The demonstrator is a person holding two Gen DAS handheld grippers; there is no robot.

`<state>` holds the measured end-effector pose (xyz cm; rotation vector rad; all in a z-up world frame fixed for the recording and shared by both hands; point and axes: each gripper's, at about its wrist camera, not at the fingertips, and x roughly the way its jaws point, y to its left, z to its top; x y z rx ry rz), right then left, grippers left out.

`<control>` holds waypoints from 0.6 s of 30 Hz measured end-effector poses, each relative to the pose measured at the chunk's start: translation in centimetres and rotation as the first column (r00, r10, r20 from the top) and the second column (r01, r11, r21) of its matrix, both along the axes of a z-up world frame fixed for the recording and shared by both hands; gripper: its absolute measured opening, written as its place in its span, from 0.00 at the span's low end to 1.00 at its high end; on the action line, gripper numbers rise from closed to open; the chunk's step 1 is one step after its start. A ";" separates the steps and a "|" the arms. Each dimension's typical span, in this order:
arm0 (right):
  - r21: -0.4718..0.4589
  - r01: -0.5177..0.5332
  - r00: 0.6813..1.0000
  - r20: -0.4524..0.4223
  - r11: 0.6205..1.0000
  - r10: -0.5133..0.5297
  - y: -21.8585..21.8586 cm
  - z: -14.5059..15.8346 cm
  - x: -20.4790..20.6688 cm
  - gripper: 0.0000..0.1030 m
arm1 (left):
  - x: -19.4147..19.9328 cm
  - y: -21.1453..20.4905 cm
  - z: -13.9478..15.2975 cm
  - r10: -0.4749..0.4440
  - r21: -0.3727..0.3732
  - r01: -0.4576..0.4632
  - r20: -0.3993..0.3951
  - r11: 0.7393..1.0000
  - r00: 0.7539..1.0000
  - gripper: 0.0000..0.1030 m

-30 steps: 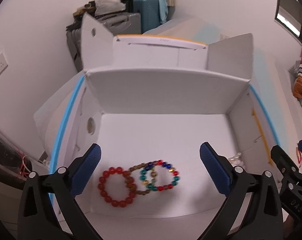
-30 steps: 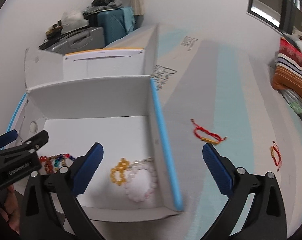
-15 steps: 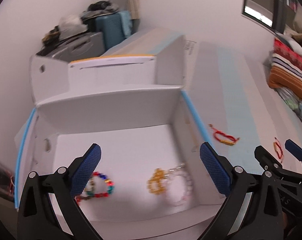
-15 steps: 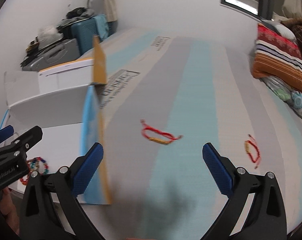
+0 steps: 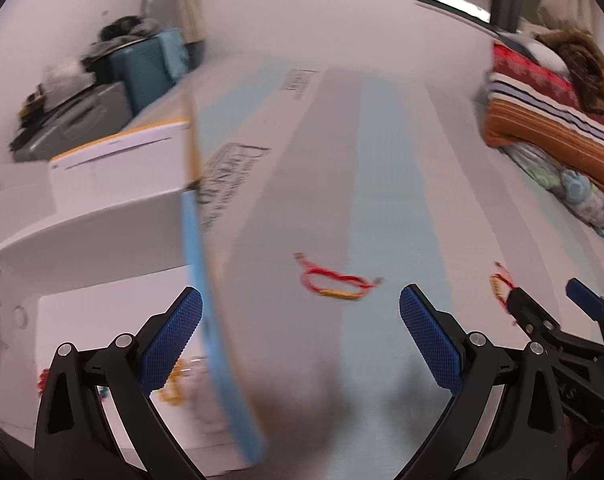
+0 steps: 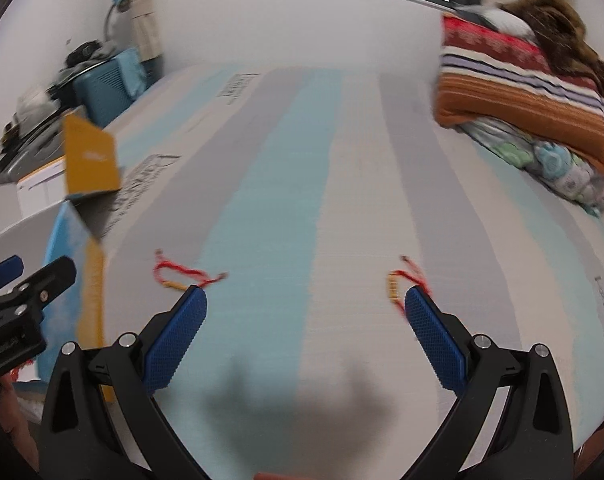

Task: Organize jewelry
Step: 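Move both tools back over the two red cord bracelets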

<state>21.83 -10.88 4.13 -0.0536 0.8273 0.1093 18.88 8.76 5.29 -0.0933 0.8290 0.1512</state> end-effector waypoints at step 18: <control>0.037 0.073 0.990 -0.127 0.997 -0.068 -10.2 -7.7 6.0 0.93 | 9.4 -6.2 -7.6 -0.023 0.057 0.033 -0.170 0.998 0.985 0.94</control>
